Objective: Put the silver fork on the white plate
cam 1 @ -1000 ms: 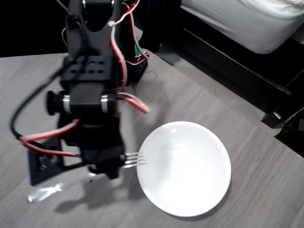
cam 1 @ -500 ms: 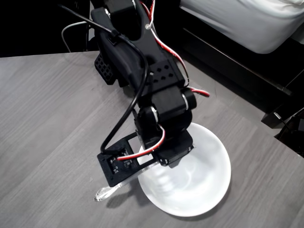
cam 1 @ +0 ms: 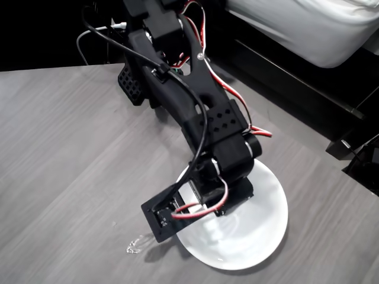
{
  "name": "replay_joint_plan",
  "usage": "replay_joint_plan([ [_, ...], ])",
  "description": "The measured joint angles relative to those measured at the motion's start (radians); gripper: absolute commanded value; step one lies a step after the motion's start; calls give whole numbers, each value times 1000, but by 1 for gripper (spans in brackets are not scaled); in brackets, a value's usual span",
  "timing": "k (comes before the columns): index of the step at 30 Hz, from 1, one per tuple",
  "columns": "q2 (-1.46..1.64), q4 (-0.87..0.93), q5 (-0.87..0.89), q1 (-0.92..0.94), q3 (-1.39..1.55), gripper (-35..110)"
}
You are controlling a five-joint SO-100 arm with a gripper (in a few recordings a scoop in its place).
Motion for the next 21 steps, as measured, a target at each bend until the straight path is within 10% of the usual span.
replay_joint_plan([
  [21, 107, 141, 21, 20, -80, 22],
])
